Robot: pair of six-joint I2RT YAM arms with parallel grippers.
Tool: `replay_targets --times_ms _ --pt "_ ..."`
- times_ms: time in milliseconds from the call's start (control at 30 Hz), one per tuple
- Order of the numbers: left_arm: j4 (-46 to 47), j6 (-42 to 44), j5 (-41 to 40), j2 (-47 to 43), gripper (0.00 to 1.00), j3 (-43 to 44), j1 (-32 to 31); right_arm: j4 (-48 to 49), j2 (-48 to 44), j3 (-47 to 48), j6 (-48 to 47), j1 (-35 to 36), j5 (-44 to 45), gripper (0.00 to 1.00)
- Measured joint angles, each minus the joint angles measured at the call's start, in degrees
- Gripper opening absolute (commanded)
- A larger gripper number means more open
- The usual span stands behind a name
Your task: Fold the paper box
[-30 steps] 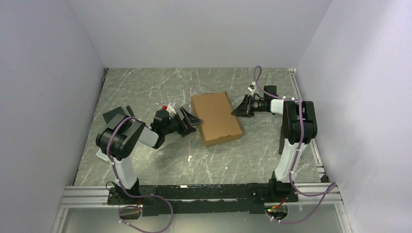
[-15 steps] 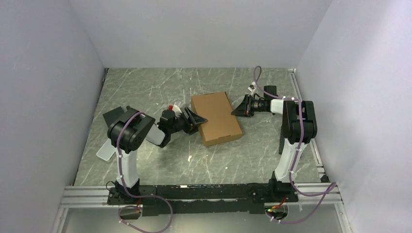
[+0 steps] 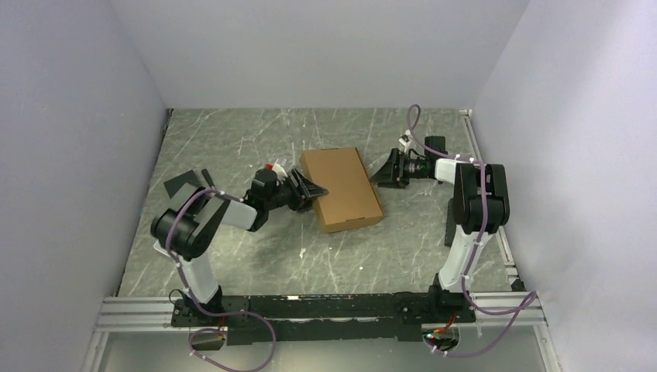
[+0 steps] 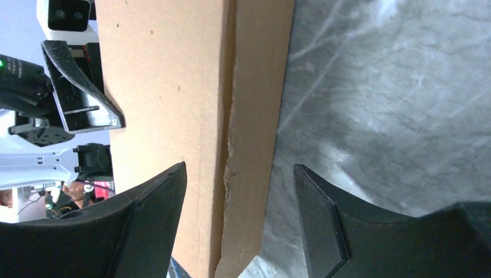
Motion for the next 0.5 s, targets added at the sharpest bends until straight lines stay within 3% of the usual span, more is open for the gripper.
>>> replay_targets --times_ms 300,500 --pt "-37.79 15.02 -1.27 -14.43 0.36 11.23 1.33 -0.76 -4.50 -0.02 -1.64 0.92 0.20 0.74" --pt "-53.16 20.31 -1.51 -15.65 0.36 17.88 2.32 -1.07 -3.48 -0.02 -1.29 6.03 0.39 0.74"
